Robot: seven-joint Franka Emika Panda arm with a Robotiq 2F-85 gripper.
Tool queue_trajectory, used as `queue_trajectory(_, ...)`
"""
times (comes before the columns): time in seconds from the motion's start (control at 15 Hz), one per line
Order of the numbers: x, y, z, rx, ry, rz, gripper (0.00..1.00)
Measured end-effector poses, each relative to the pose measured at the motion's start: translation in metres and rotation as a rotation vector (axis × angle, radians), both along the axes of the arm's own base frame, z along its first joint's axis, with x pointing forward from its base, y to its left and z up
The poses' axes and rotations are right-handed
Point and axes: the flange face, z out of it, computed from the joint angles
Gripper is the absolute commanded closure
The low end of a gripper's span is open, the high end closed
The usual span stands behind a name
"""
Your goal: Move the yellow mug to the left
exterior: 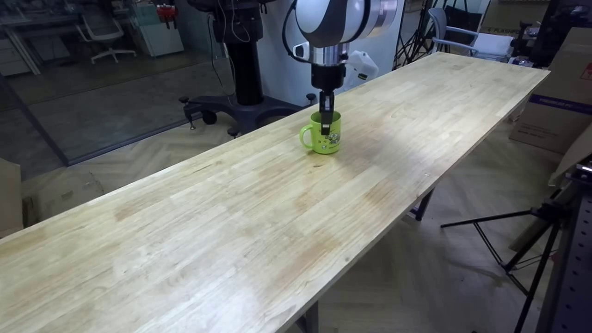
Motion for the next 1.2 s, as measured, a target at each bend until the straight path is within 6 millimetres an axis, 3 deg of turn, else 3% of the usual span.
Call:
queue_trajectory(0.47,0.002,0.060,-0.001,0.077,-0.018,0.013,0.97)
queue_trajectory(0.87,-0.030,0.055,0.000,0.145,-0.096,-0.180,0.97)
queue_trajectory(1.2,-0.062,0.054,0.002,0.199,-0.044,-0.266,0.97)
